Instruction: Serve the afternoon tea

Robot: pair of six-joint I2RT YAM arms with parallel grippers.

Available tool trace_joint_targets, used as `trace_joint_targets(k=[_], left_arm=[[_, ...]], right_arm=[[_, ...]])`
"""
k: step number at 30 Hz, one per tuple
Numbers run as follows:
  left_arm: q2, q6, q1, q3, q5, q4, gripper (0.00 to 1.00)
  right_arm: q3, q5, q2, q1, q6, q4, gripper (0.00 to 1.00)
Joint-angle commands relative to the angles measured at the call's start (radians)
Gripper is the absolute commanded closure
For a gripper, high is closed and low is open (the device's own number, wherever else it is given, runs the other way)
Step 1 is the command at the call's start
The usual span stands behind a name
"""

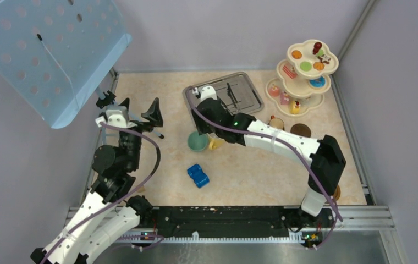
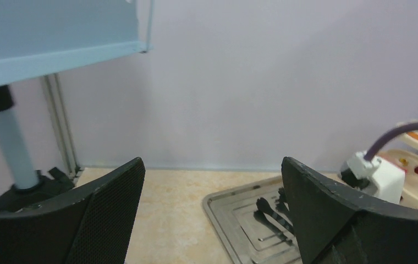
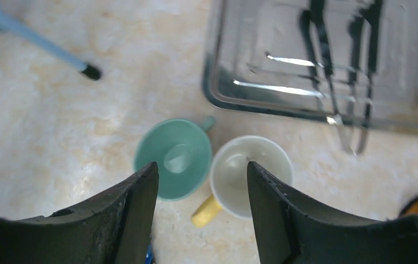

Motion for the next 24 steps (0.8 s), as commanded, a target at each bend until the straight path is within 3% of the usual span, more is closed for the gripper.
trace_joint_targets(k=[1,4,8,18,21,24], left_arm=[[-0.070,0.055,0.012,-0.007,-0.164,0.080,0.01],[-0.099,0.092,0.019,-0.021,-0.225,0.128,0.01],[-0.120,0.102,0.036,-0.035,-0.243,0.156,0.01],[-0.115,0.081,0.043,-0.033,-0.197,0.131,0.01],[-0.109,0.076,0.044,-0.032,-0.181,0.122,0.01],[-0.107,0.074,0.047,-0.032,-0.162,0.113,0.01]], right_arm=[[-0.045,-0.251,0.012,0.024,-0.291,0.220,0.42],[-0.010,-0.359,0.070,0.027,-0.413,0.209,0.43],[0.059,-0.382,0.171,0.043,-0.493,0.145,0.47],[0.125,-0.343,0.353,0.082,-0.463,0.092,0.49],[0.135,-0.312,0.385,0.093,-0.444,0.097,0.55],[0.166,-0.274,0.414,0.101,-0.422,0.082,0.71]])
